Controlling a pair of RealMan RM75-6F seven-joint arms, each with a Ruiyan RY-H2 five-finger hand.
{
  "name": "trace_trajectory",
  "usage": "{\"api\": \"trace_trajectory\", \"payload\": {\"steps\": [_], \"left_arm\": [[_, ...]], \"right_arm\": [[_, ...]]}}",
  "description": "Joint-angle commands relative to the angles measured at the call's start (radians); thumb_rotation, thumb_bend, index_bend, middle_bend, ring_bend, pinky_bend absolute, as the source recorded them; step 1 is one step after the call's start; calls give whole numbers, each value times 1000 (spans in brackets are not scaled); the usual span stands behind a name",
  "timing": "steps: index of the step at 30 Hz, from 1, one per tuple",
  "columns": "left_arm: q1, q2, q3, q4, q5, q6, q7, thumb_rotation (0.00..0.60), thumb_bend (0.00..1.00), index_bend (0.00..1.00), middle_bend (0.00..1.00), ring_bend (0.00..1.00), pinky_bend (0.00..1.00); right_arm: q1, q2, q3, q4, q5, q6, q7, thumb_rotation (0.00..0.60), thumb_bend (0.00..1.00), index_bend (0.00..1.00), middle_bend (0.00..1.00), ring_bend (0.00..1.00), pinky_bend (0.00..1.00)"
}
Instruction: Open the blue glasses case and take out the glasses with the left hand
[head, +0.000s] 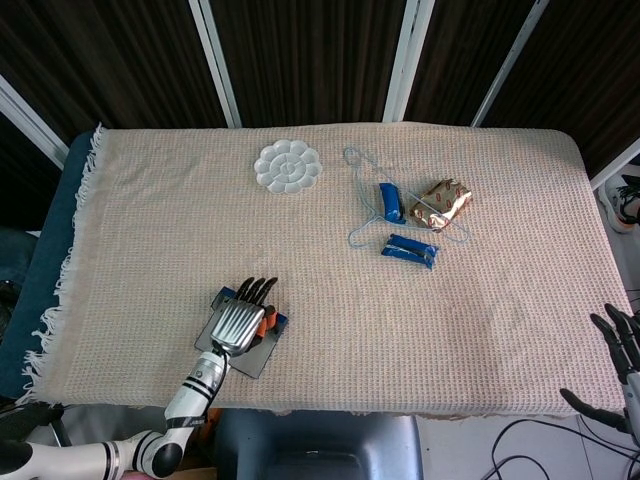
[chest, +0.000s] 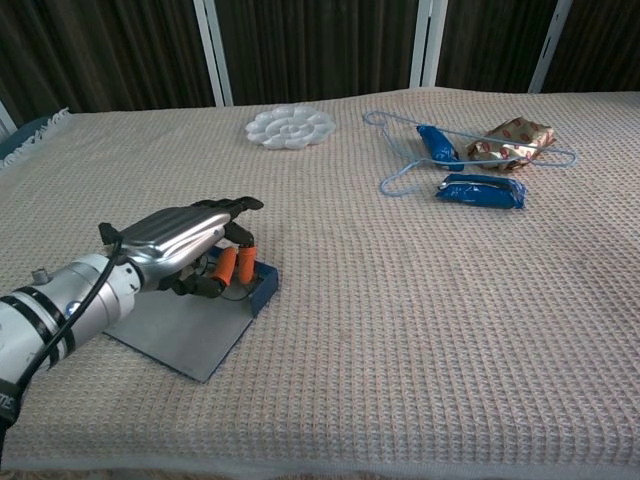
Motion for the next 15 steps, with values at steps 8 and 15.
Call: {"api": "trace_trajectory", "payload": {"steps": [8, 15], "left_arm": [[-30, -26, -47, 52, -49, 20, 6, 600, 762, 203, 0, 0, 0], [-40, -26, -61, 71, -71, 32, 1, 600, 759, 169, 0, 0, 0]], "right_arm": [[-1, 4, 3, 1, 5, 1, 11, 600, 134, 0, 0, 0, 0], [-2, 3, 3, -1, 3, 1, 7, 600, 134, 0, 0, 0, 0]]}}
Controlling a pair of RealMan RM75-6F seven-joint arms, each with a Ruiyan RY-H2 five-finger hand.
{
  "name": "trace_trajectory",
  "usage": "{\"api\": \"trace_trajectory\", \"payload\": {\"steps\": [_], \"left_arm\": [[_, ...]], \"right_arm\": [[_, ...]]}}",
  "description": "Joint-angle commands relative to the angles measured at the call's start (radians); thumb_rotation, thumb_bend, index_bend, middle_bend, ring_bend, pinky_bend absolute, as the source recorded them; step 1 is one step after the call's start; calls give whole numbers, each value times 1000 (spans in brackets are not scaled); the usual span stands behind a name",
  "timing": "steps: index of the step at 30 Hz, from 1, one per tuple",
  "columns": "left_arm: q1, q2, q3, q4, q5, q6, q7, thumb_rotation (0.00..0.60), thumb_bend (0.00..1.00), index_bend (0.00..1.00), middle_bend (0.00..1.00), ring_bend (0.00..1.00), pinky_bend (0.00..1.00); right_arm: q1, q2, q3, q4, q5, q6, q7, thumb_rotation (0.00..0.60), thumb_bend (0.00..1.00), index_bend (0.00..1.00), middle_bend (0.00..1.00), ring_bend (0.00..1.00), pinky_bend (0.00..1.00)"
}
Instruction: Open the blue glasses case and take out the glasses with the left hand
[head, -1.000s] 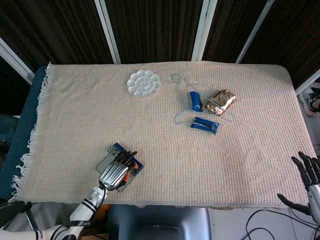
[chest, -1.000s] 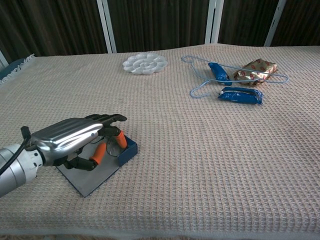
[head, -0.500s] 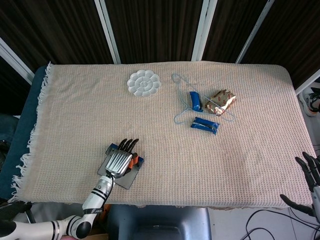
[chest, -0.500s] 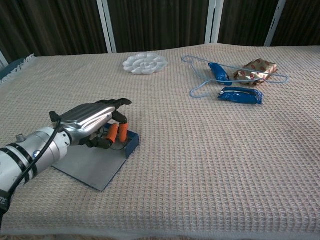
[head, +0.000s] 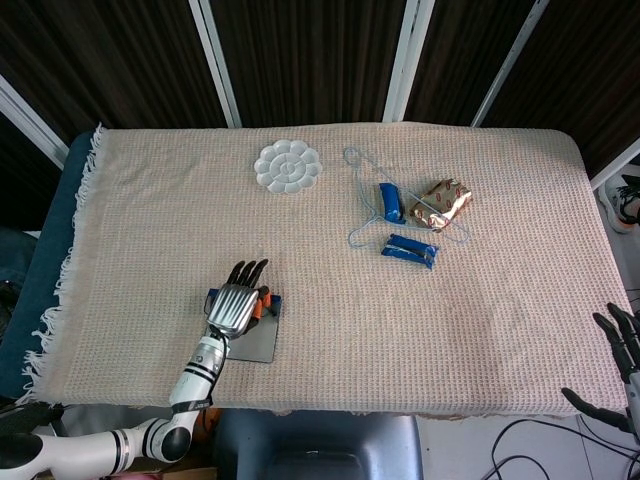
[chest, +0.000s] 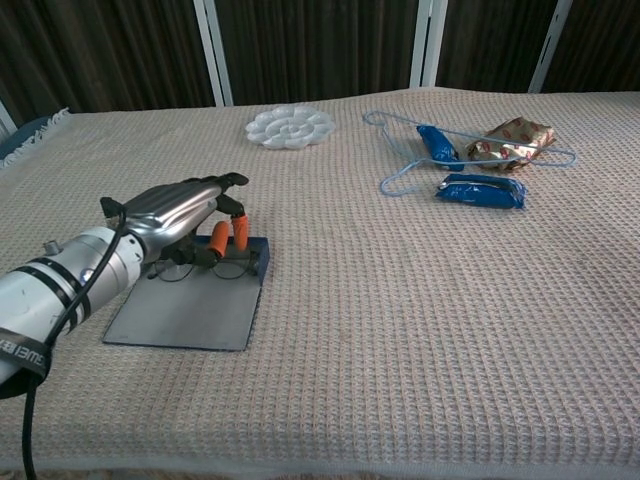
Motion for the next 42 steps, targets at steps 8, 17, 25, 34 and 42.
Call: {"api": "trace_trajectory", "payload": {"steps": [8, 17, 25, 34, 42], "left_arm": [[1, 24, -1, -12, -24, 15, -6, 600, 721, 144, 0, 0, 0], [36, 76, 19, -96, 68, 119, -44, 600, 462, 253, 0, 0, 0], [27, 9, -4, -2, 34, 124, -49, 600, 438, 345, 0, 0, 0], [10, 2, -28, 1, -70, 90, 32, 600, 406, 319, 0, 0, 0], [-5, -22, -30, 44, -119, 71, 54, 600, 412, 352, 0, 0, 0]], "right_arm": [[0, 2, 2, 0, 1, -1, 4, 600, 134, 0, 0, 0, 0], [1, 0, -4, 0, -10, -4, -3, 600, 134, 0, 0, 0, 0], [9, -1, -5, -4, -11, -22, -15, 600, 134, 0, 0, 0, 0], [10, 4, -4, -5, -8, -22, -6, 600, 134, 0, 0, 0, 0], [8, 5, -4, -2, -9, -16, 2, 600, 134, 0, 0, 0, 0]]}}
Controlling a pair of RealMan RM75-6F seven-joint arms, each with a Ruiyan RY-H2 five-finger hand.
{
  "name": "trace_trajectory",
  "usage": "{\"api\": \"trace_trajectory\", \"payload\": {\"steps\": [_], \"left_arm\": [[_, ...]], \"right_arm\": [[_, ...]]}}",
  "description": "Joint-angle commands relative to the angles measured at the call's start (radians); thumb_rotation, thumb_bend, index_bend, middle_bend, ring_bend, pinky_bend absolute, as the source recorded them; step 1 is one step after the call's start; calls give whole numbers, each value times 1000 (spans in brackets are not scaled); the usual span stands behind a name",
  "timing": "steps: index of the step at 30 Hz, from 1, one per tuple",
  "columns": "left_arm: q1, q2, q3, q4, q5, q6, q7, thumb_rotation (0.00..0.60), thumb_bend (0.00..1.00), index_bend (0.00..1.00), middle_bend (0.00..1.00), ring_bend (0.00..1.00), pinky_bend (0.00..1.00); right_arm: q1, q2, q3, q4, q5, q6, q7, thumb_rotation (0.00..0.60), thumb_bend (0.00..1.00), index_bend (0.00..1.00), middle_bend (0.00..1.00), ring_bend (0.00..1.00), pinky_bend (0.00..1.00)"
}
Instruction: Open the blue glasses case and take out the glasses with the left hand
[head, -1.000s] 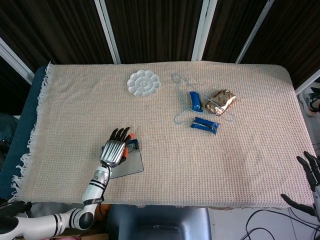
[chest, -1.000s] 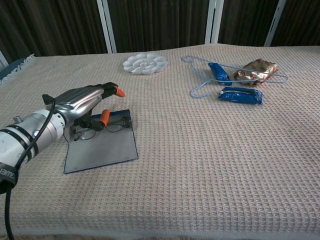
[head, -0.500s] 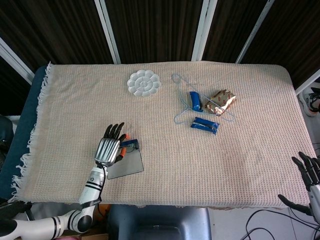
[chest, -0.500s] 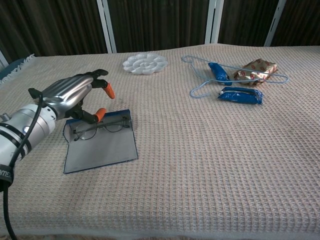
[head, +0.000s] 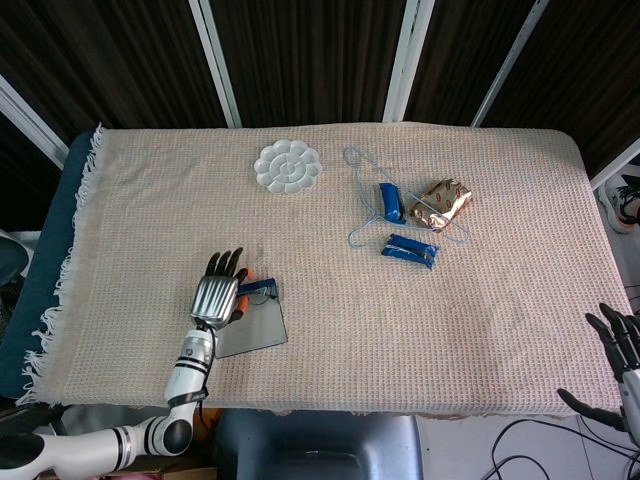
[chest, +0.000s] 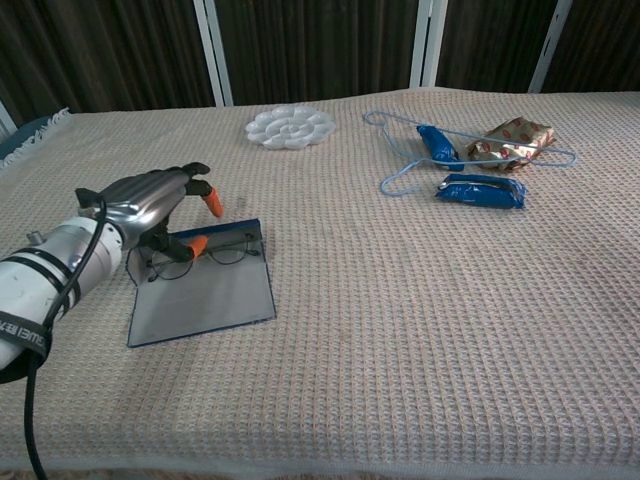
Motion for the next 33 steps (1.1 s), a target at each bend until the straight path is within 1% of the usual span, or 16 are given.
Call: {"api": "trace_trajectory", "payload": {"steps": [1, 11, 27, 33], "left_arm": [[-6, -8, -3, 13, -9, -5, 0, 600, 412, 358, 0, 0, 0], [-18, -14, -14, 35, -33, -9, 0, 600, 414, 410, 0, 0, 0], [-30, -6, -12, 43, -72, -29, 10, 600, 415, 428, 0, 0, 0], [-32, -2, -11, 33, -70, -25, 2, 600, 416, 435, 0, 0, 0]], "right_arm": [[0, 0, 0, 1, 1, 1, 2, 600, 134, 0, 0, 0, 0], [0, 1, 1, 0, 3, 0, 3, 600, 134, 0, 0, 0, 0], [1, 0, 2, -1, 5, -2, 1, 600, 134, 0, 0, 0, 0], [1, 0, 2, -1, 5, -2, 0, 600, 134, 0, 0, 0, 0]]}}
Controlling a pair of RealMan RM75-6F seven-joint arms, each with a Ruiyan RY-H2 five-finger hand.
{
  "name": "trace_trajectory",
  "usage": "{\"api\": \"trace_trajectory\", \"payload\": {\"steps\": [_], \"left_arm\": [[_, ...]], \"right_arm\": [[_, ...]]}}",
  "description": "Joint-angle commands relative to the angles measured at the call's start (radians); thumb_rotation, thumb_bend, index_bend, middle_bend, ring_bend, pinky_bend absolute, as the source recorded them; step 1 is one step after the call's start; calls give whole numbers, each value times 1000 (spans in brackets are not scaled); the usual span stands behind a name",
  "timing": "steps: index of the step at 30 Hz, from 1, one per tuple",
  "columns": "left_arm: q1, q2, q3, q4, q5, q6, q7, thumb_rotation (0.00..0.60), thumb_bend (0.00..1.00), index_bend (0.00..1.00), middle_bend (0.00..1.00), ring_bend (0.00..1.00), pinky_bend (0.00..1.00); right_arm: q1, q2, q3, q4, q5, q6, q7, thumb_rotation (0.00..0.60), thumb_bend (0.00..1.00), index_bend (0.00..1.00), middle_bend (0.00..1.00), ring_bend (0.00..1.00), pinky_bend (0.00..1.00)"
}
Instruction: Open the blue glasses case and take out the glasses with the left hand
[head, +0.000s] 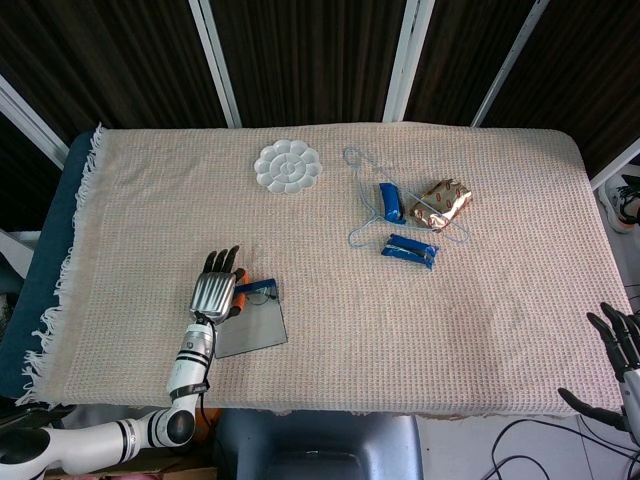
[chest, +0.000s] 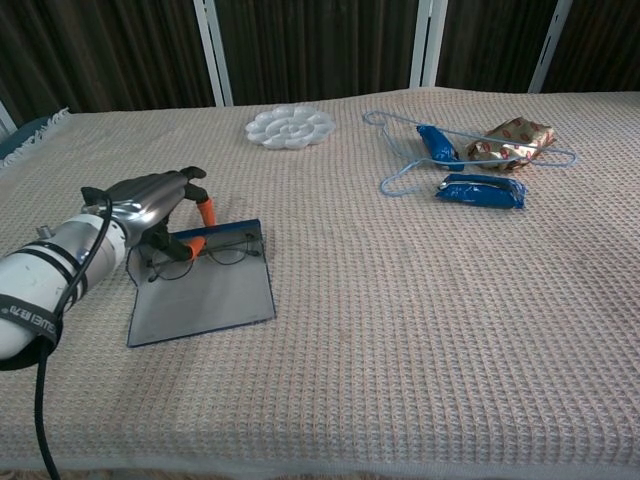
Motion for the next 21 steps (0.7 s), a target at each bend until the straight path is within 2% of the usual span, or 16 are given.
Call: {"api": "trace_trajectory", "payload": {"steps": [1, 21], "left_arm": [[0, 2, 2, -4, 2, 2, -2, 600, 415, 434, 0, 0, 0], [-2, 13, -7, -27, -3, 5, -48, 600, 428, 481, 0, 0, 0]], "right_arm": [[0, 0, 0, 0, 0, 0, 0, 600, 134, 0, 0, 0, 0], [-1, -1, 0, -1, -1, 1, -3, 600, 134, 0, 0, 0, 0]]}}
